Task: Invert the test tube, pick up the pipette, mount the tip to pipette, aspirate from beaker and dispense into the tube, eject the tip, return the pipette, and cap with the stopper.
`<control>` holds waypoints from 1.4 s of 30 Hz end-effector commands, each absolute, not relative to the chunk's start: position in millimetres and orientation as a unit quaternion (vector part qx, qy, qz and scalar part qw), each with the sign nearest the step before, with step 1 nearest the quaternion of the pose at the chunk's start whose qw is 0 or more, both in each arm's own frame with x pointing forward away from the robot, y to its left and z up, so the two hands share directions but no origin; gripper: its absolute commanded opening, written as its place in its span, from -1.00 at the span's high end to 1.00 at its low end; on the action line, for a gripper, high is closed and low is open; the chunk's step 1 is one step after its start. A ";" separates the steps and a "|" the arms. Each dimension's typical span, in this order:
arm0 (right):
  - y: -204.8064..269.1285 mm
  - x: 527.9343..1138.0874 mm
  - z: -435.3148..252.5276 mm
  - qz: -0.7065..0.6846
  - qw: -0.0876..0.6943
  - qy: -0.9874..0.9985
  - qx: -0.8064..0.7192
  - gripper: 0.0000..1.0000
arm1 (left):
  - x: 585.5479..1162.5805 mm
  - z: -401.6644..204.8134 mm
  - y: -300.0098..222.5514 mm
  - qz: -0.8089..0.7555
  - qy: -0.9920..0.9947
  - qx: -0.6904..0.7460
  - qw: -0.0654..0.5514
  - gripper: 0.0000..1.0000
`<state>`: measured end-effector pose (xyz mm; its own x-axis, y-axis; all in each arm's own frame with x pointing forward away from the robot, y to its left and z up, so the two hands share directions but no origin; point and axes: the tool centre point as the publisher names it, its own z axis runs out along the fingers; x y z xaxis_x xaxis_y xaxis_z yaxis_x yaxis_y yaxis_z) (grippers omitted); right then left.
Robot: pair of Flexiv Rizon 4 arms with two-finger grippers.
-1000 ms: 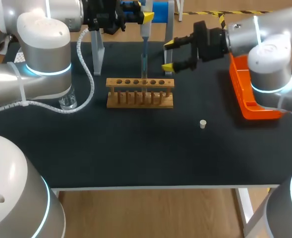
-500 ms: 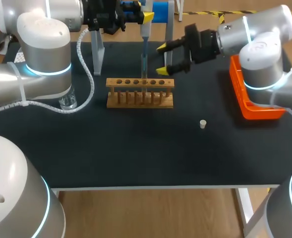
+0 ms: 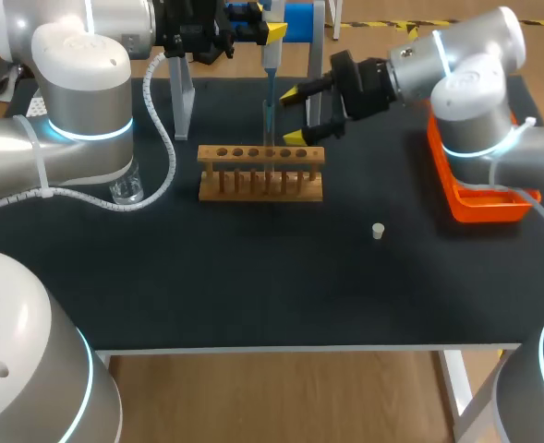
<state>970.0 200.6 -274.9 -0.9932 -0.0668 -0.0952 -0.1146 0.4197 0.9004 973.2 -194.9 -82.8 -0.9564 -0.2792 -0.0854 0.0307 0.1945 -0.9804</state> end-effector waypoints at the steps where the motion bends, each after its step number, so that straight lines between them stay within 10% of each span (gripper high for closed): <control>1: 208.9 983.0 -280.8 0.526 -0.002 0.847 -0.073 -1.00 | 973.8 -83.0 -194.9 -0.630 0.762 -0.081 0.123 1.00; 42: 220.0 983.0 -286.7 0.507 0.048 0.860 -0.048 -1.00 | 973.8 -83.0 -194.9 -0.630 0.762 -0.081 0.123 1.00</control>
